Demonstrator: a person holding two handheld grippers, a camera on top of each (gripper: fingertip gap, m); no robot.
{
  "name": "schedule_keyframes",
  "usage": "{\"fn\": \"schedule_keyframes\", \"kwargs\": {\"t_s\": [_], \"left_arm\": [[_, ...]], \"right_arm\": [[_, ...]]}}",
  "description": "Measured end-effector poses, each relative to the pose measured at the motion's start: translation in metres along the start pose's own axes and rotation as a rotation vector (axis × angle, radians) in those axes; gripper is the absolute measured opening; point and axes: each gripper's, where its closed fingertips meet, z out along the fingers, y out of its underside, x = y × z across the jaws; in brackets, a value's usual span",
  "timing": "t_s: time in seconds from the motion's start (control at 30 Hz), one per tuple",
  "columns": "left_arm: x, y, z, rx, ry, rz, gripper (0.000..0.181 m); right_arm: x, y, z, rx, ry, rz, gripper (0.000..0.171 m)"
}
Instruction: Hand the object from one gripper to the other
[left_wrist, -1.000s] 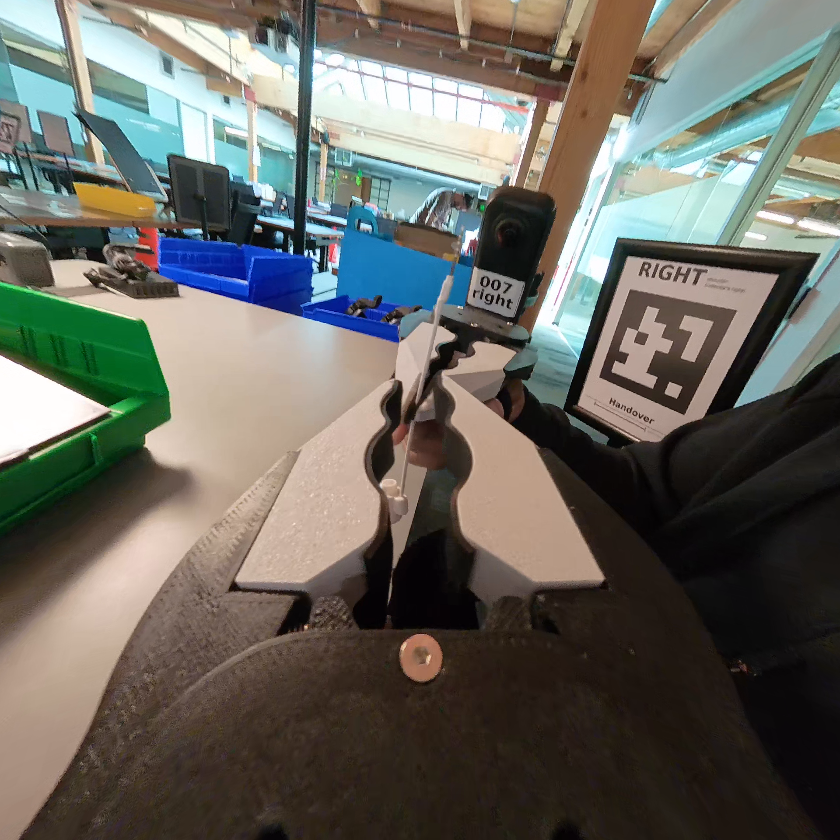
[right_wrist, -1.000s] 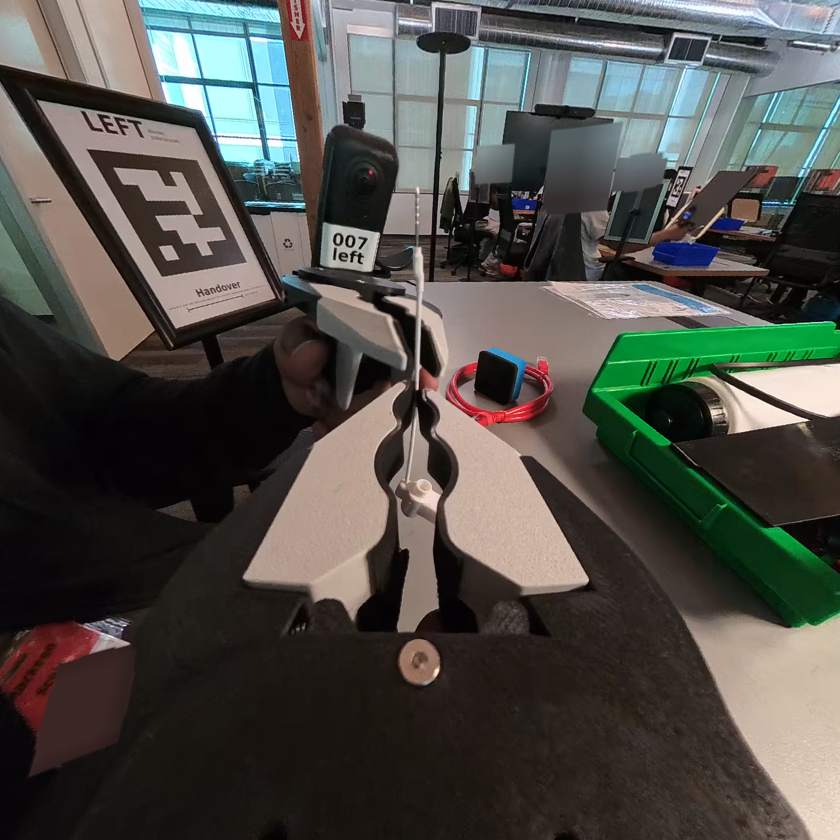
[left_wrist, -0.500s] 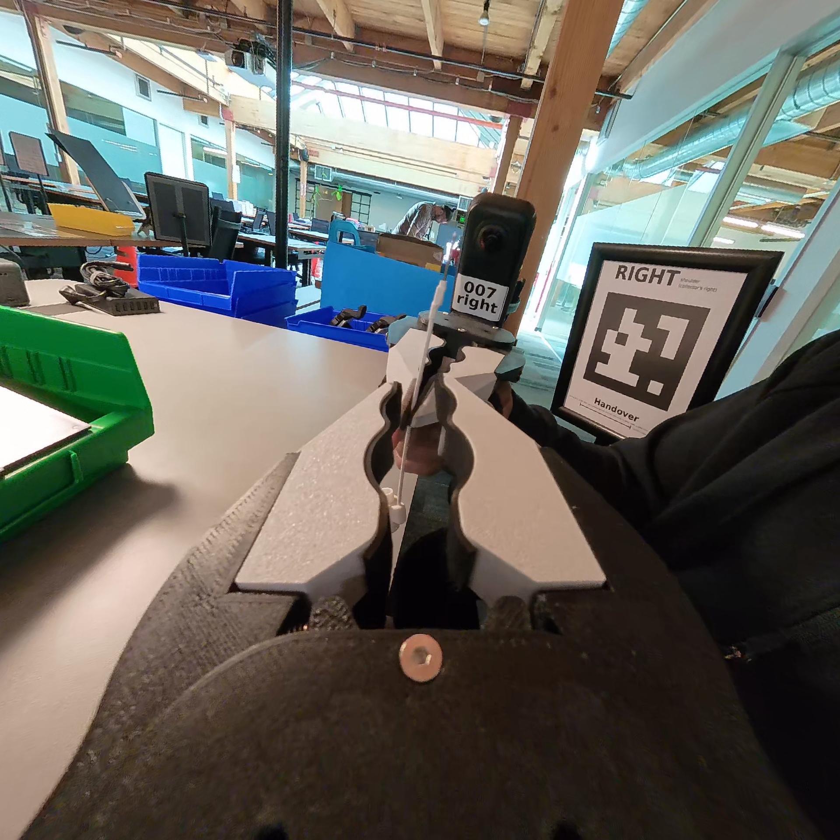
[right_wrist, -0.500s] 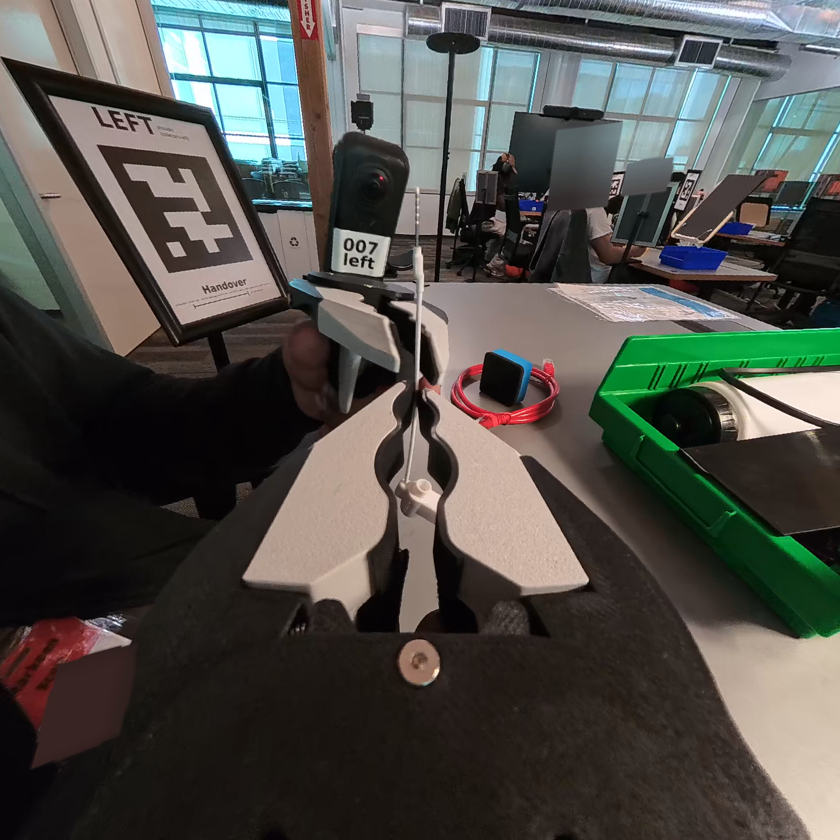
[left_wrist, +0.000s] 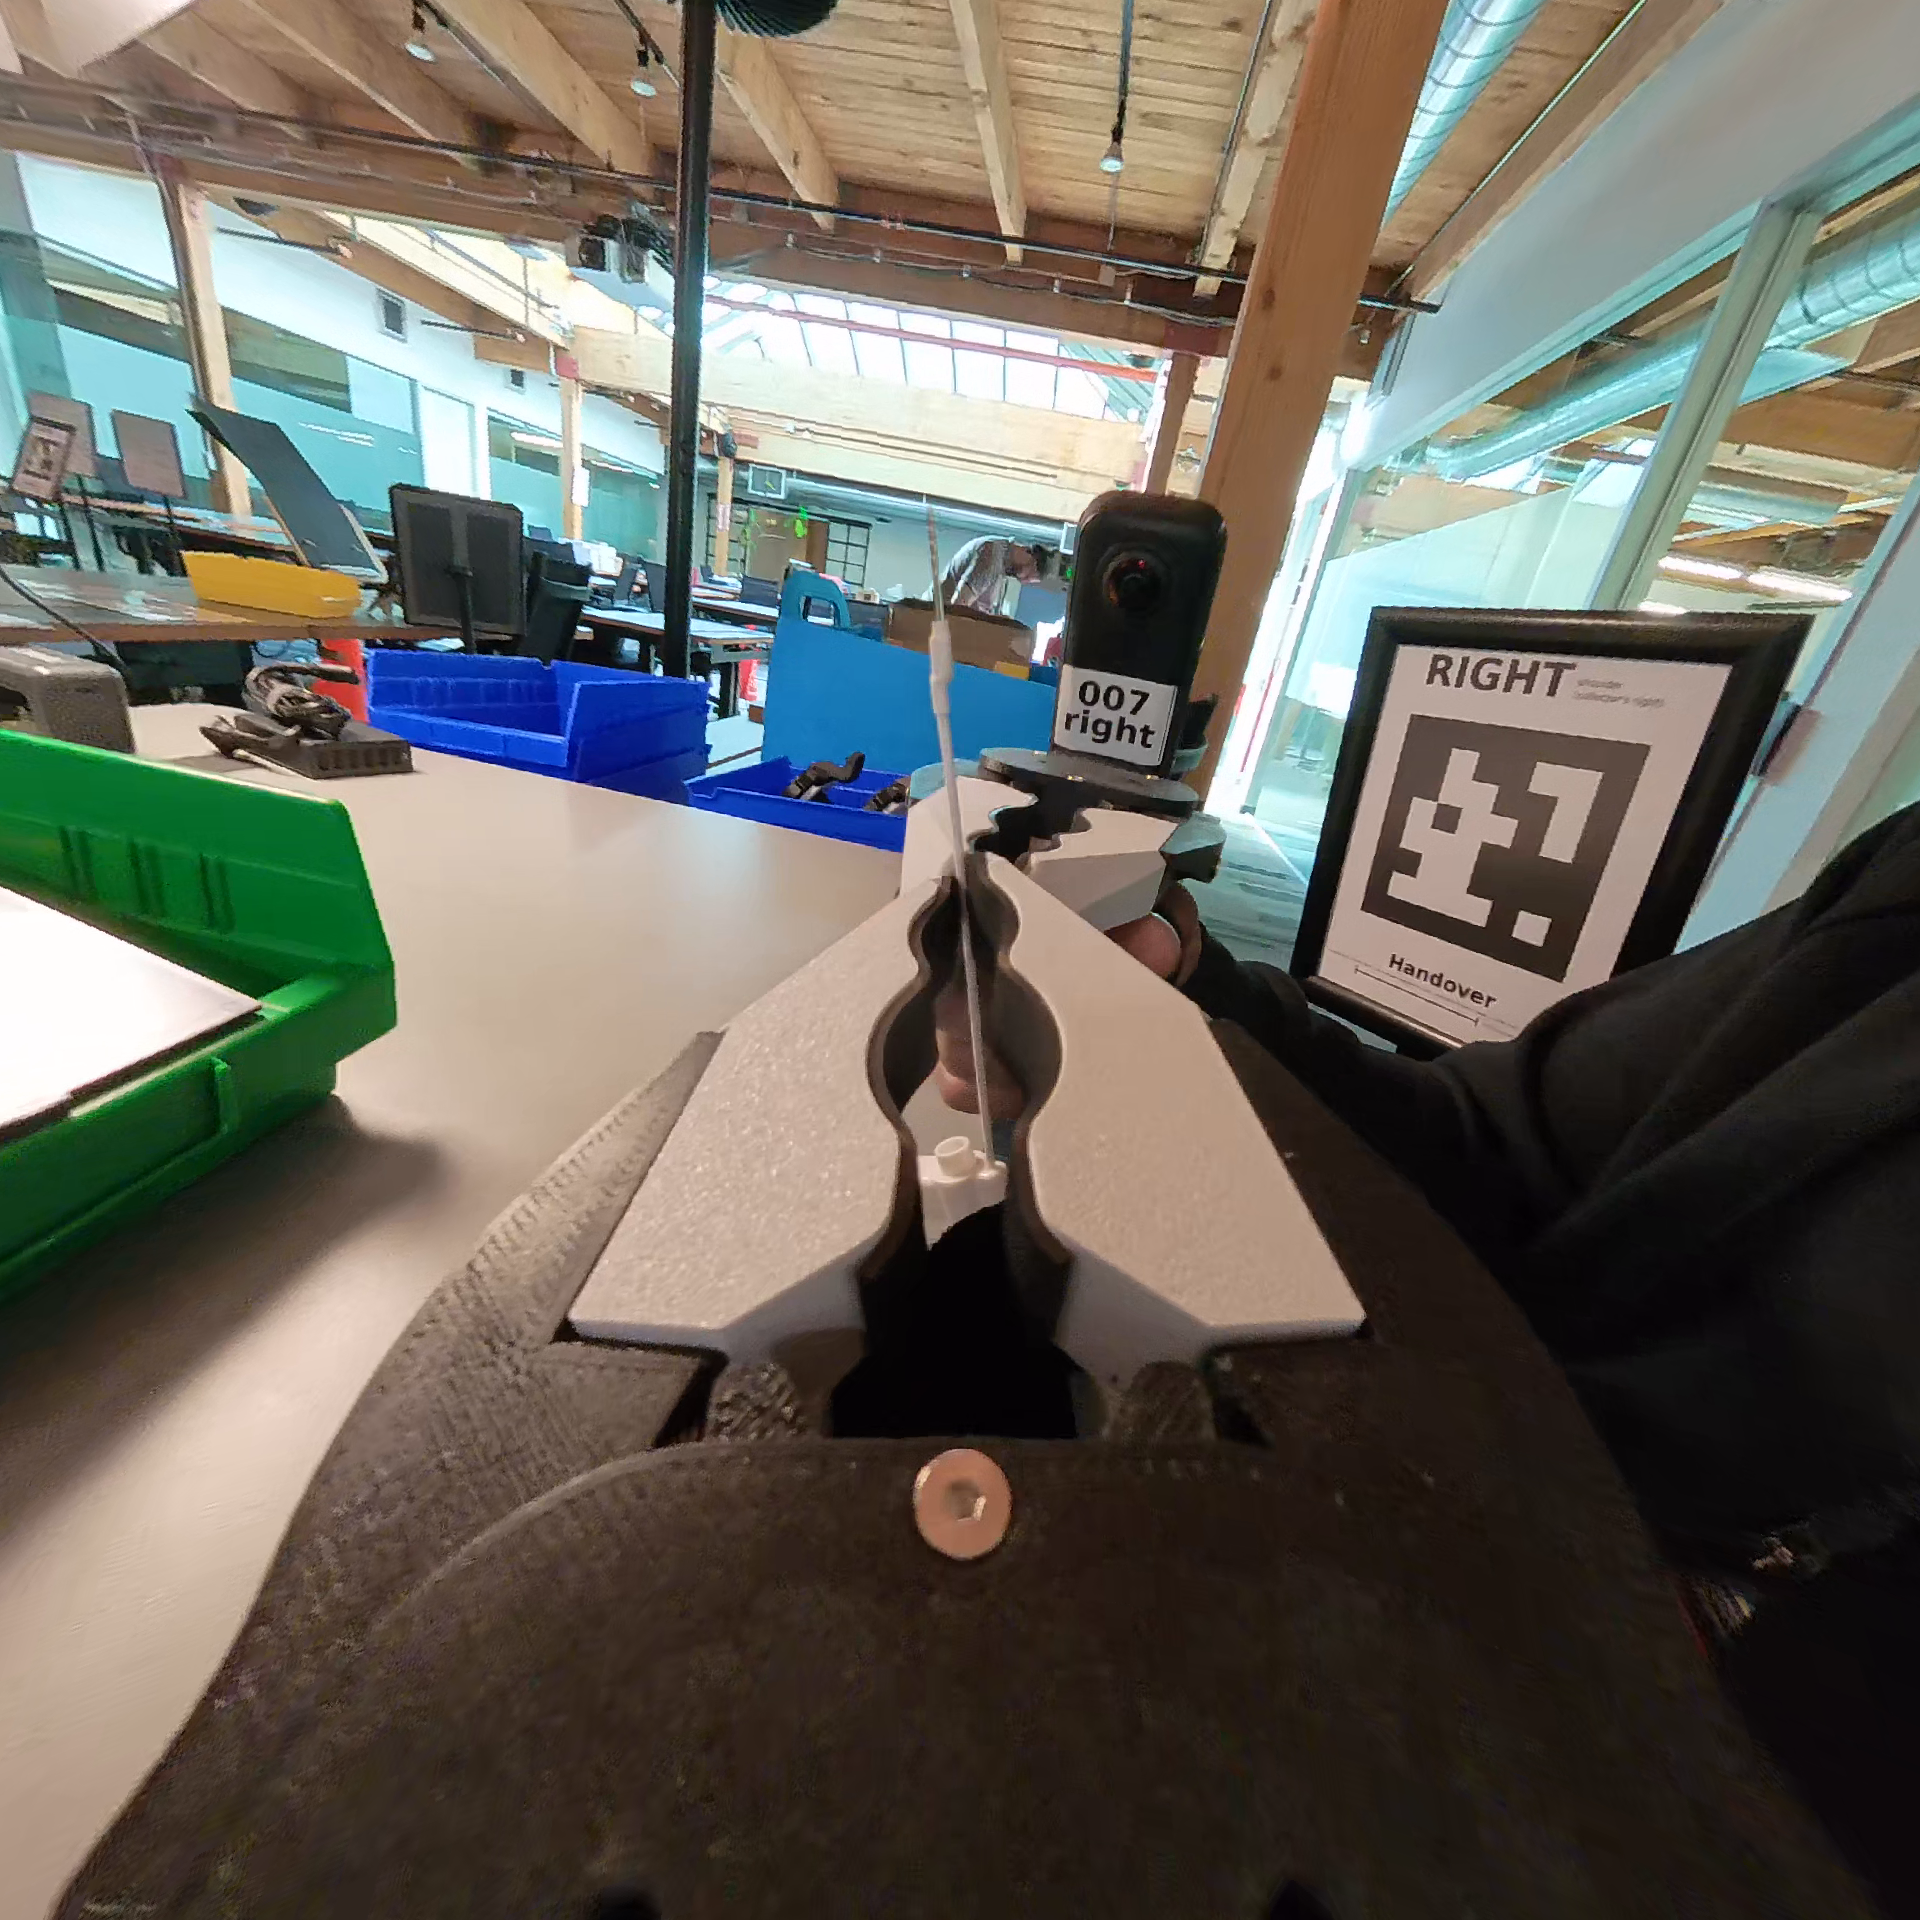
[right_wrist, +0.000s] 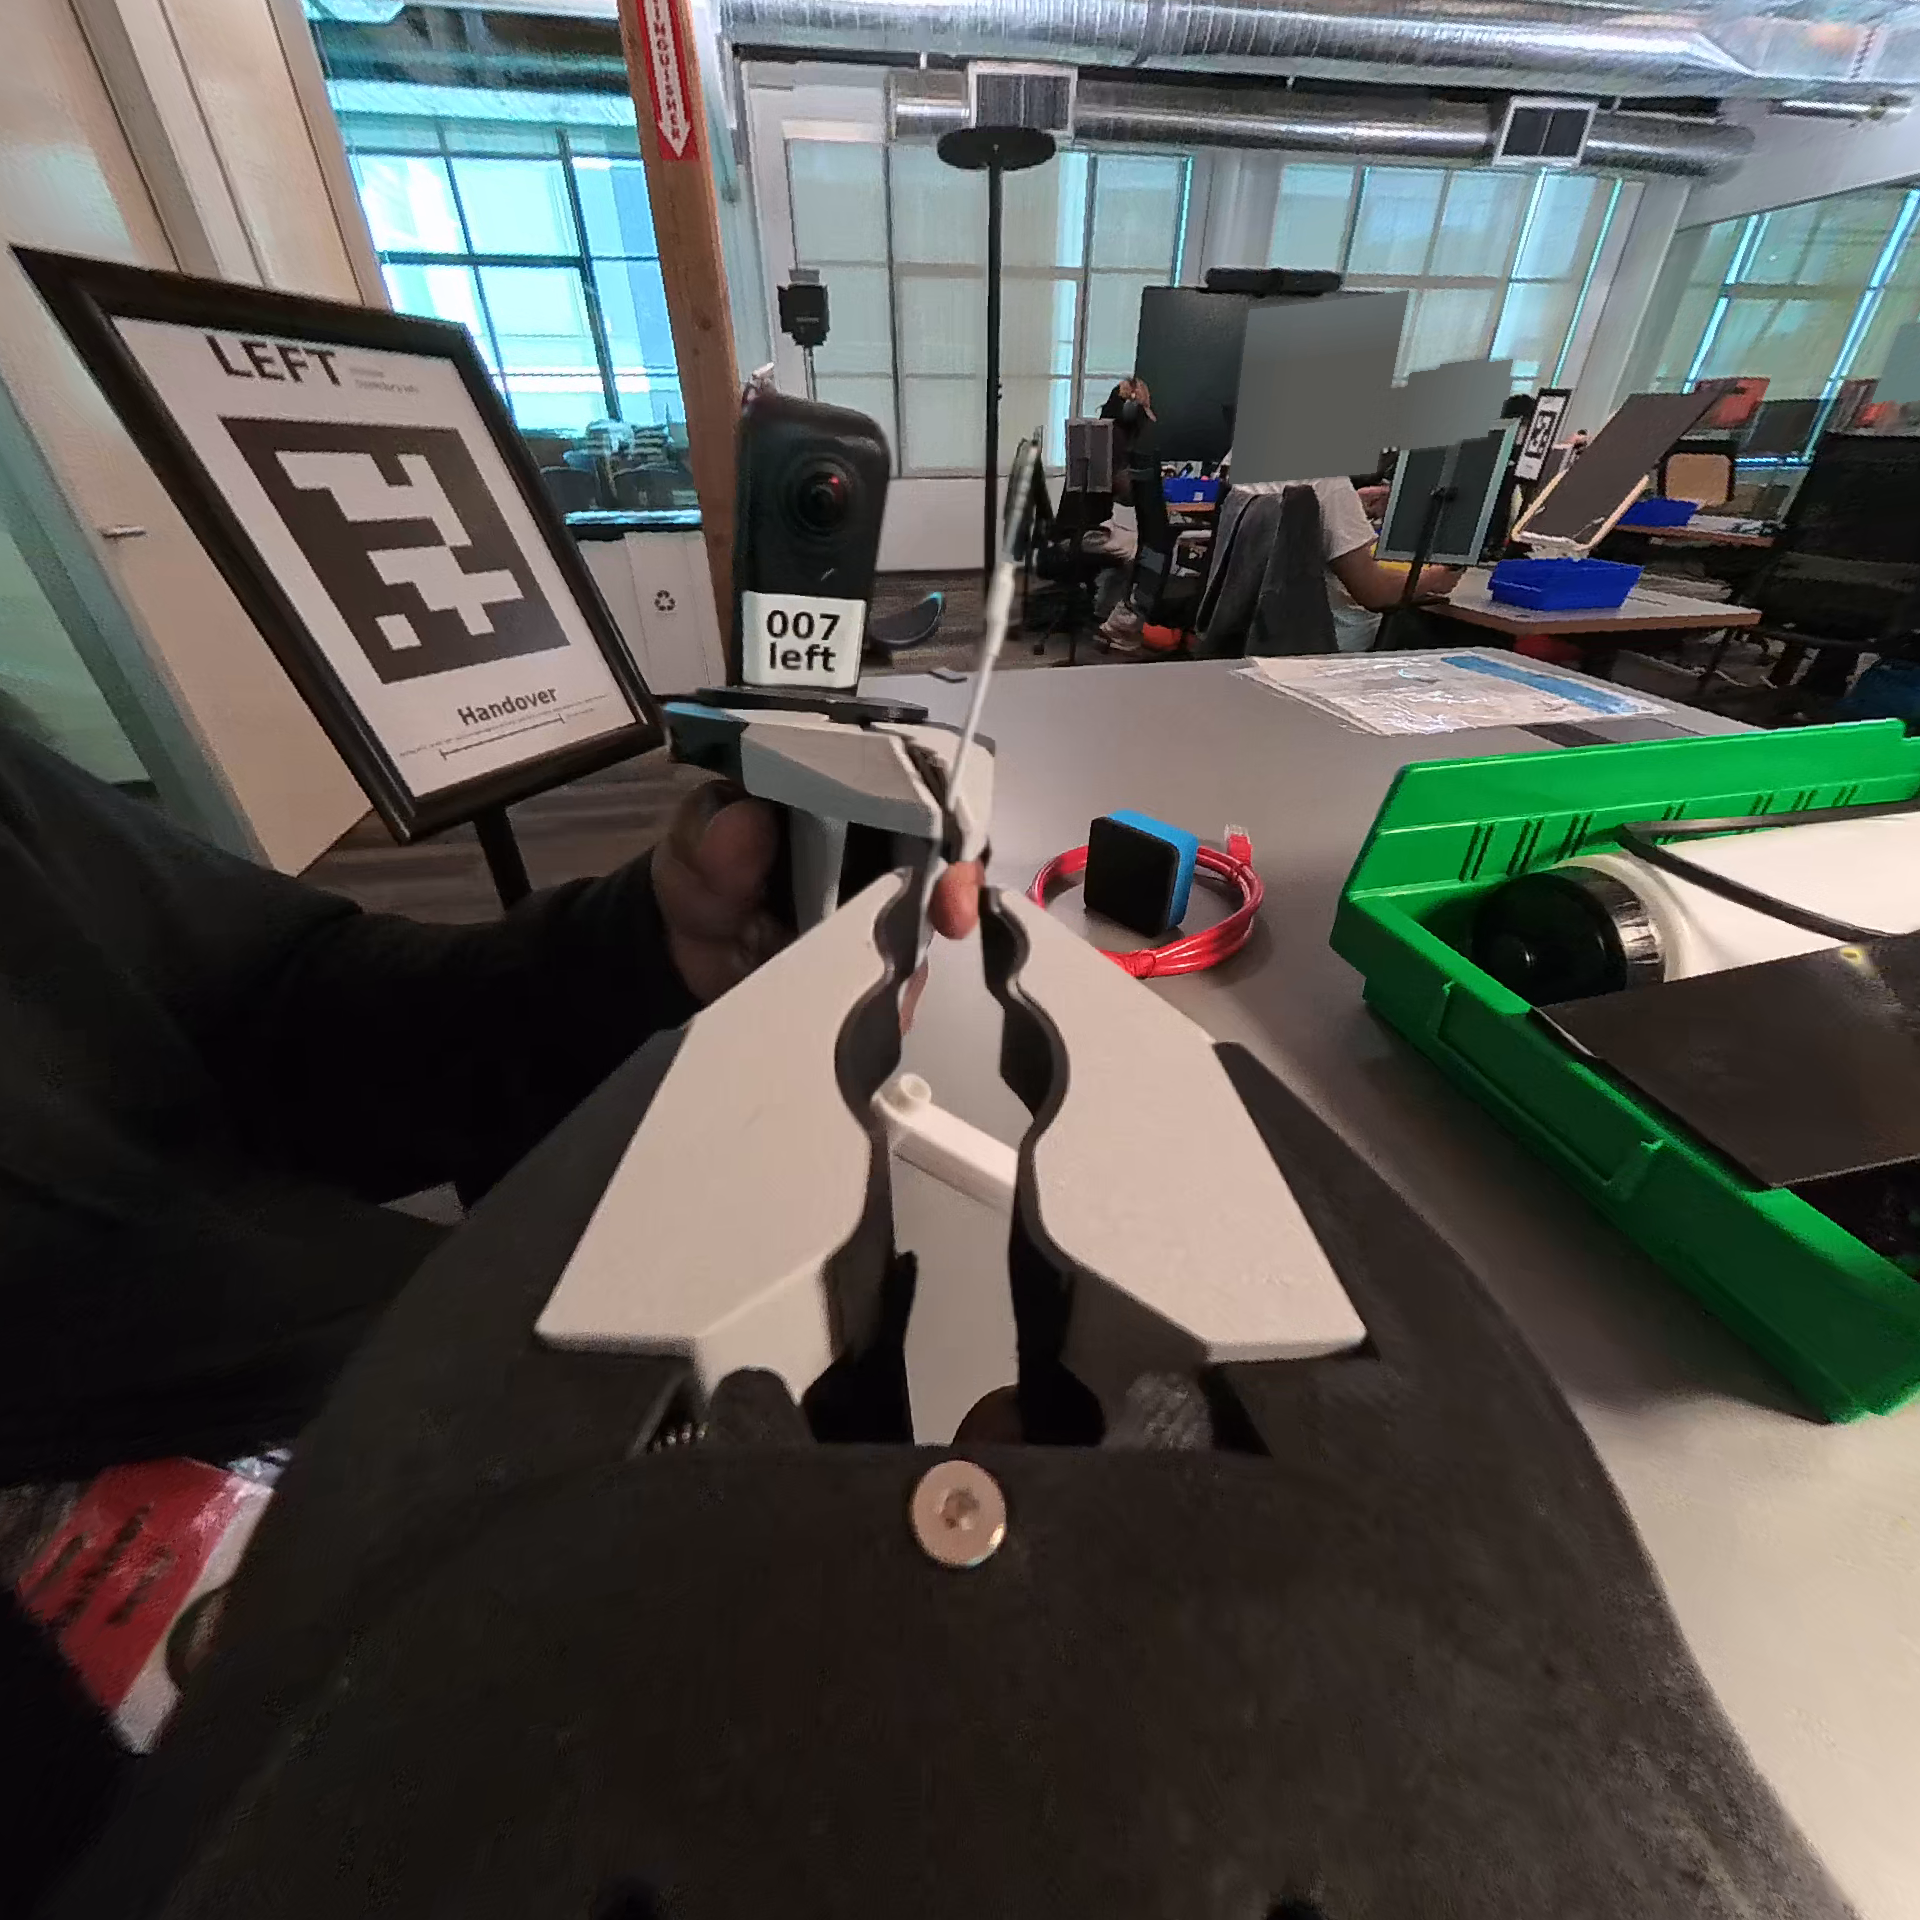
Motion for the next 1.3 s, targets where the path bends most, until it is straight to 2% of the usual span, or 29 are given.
{"fn": "schedule_keyframes", "kwargs": {"t_s": [0.2, 0.3, 0.37, 0.47, 0.57, 0.7, 0.93, 1.17, 1.3], "left_arm": [[0.004, 0.004, 0.0, -0.043, 0.001, 0.05, 0.002], [0.007, 0.011, 0.004, -0.078, 0.007, 0.068, 0.002], [0.008, 0.015, 0.006, -0.101, 0.007, 0.084, 0.002], [0.008, 0.021, 0.008, -0.136, -0.002, 0.108, 0.002], [0.004, 0.024, 0.007, -0.158, -0.026, 0.103, 0.003], [-0.002, 0.009, -0.002, -0.101, -0.04, 0.055, 0.014], [0.007, -0.006, -0.005, -0.04, -0.012, 0.036, 0.015], [0.006, 0.0, 0.002, -0.051, -0.024, 0.051, 0.002], [0.005, -0.008, -0.001, -0.027, -0.046, 0.072, 0.002]], "right_arm": [[0.003, -0.018, -0.011, 0.106, -0.025, 0.088, 0.02], [0.002, -0.017, -0.009, 0.099, -0.03, 0.09, 0.019], [-0.001, -0.014, -0.007, 0.078, -0.037, 0.078, 0.016], [-0.005, -0.01, -0.004, 0.056, -0.054, 0.064, 0.002], [-0.003, -0.006, -0.003, 0.031, -0.033, 0.046, 0.001], [-0.001, -0.009, -0.004, 0.048, -0.026, 0.042, 0.001], [-0.005, -0.002, 0.001, 0.017, -0.031, 0.014, 0.001], [-0.009, 0.001, 0.005, 0.002, -0.034, -0.01, 0.003], [-0.001, -0.014, -0.007, 0.077, -0.013, 0.018, 0.013]]}}
